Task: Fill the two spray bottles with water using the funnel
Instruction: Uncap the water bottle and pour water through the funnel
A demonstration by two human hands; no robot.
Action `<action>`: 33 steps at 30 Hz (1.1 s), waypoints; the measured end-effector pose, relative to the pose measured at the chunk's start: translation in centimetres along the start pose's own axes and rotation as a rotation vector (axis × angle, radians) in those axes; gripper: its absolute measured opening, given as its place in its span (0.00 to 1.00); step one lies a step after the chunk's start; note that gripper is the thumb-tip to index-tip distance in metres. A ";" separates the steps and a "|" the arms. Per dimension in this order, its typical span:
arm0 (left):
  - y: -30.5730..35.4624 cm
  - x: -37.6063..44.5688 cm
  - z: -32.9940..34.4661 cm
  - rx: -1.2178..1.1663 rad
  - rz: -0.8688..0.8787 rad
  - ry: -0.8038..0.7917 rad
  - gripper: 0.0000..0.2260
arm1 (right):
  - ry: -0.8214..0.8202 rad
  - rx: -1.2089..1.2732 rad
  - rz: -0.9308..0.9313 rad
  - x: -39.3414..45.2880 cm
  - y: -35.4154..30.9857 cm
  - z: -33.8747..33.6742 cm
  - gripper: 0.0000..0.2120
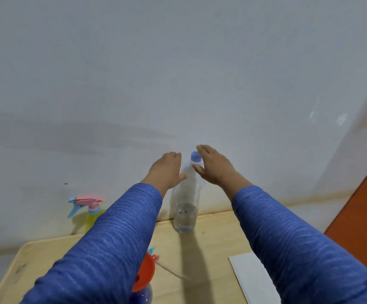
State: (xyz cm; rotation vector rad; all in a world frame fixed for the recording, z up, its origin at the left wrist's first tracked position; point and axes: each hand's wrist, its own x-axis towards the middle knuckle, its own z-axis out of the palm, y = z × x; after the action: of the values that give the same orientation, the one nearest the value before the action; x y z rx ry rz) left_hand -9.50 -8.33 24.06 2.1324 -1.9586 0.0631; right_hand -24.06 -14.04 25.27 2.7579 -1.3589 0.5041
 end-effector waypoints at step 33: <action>6.3 -10.8 5.9 -0.841 0.130 -0.187 0.34 | 0.296 0.374 0.275 -14.1 -0.8 -0.6 0.20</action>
State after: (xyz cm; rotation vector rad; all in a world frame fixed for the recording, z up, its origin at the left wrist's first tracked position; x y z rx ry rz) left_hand -17.56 0.52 17.19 1.4851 -1.7502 -0.8100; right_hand -31.55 -2.63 21.75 2.6076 -1.7177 1.2421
